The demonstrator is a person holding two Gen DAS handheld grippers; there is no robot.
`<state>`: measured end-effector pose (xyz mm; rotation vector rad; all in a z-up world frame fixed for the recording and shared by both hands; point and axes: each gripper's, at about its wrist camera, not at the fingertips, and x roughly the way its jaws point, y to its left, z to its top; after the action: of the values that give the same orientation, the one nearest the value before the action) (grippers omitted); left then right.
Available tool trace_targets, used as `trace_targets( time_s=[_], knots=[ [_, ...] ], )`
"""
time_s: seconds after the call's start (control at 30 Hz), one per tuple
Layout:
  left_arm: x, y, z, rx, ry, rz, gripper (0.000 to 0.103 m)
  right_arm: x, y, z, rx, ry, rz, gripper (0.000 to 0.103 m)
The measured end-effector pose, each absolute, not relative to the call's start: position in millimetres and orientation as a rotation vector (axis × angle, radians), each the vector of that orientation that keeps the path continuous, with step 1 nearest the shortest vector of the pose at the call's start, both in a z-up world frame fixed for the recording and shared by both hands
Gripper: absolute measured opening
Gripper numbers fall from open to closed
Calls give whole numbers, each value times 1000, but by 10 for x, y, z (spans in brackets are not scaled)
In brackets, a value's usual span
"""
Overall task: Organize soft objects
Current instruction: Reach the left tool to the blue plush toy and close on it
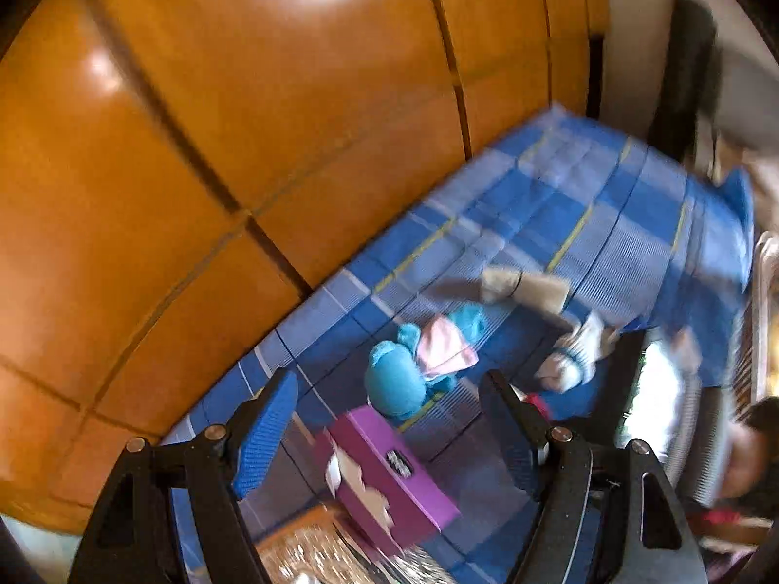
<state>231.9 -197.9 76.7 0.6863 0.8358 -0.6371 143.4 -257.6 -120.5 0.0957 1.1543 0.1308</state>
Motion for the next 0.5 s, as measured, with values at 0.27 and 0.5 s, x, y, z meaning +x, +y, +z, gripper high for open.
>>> trace_targets(
  time_s=[0.27, 0.5],
  knots=[
    [2537, -2654, 55, 1091, 932, -723, 77, 1460, -2568, -1220, 85, 1163, 148, 12],
    [2769, -2958, -468, 1287, 1051, -764, 77, 1508, -2524, -1229, 64, 1167, 146, 12]
  ],
)
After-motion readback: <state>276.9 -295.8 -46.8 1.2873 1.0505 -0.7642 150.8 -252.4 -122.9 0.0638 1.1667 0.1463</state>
